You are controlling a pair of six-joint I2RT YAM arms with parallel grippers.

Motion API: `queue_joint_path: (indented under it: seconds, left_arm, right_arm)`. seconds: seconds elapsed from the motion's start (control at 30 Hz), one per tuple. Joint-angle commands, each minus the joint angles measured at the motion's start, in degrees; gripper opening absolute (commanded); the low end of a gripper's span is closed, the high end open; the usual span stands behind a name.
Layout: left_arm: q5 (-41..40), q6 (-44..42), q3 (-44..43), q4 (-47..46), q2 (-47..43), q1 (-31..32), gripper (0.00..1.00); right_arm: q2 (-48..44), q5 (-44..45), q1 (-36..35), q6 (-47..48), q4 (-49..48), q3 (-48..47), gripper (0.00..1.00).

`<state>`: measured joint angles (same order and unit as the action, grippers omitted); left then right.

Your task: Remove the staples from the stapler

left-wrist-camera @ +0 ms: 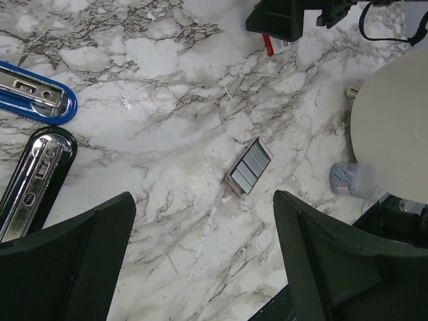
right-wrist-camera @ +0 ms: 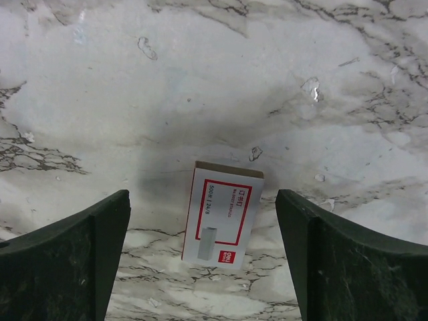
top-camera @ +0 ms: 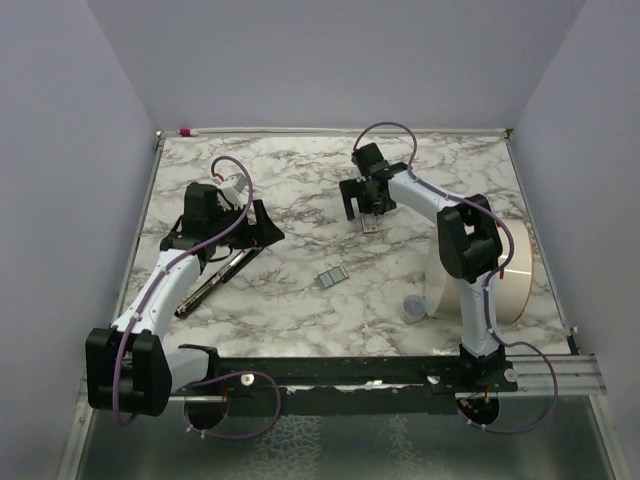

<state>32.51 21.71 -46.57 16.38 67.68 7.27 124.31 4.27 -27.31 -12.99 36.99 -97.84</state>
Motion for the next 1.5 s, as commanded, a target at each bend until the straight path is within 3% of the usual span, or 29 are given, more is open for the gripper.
queue_joint_path:
  seconds: [0.0,0.2,0.57,0.8,1.03,1.33,1.47]
  left_arm:
    - [-0.17,-2.19,-2.1,0.97,-0.75,0.2,0.87]
    - [-1.03,-3.58,-1.42,2.76,-1.72,0.2,0.87]
    - [-2.09,-3.0,-0.85,3.19,-2.46,0.2,0.87]
    - [-8.33,-2.21,-3.1,5.43,-5.67,0.2,0.87]
    - [-19.24,0.63,-5.2,7.71,-15.45,0.2,0.87]
    - [-26.34,2.14,-4.43,10.83,-25.0,0.2,0.87]
    - [-26.0,3.0,-2.6,9.62,-25.32,0.2,0.87]
  right_arm:
    - [0.73,-1.51,0.07,-0.51,3.08,-0.52,0.88]
    - [-1.01,-3.03,0.65,-1.43,2.41,3.44,0.77]
    - [-0.91,-10.11,0.17,4.0,-1.44,4.55,0.43]
    - [-0.76,-14.18,-6.35,11.01,-5.68,3.0,0.42]
    - [1.35,-21.75,-18.45,21.2,-5.87,1.37,0.42]
    - [-4.58,-26.5,-26.28,23.55,-10.01,16.28,0.44]
    - [-6.01,-23.41,-27.0,23.91,-12.03,17.76,0.55]
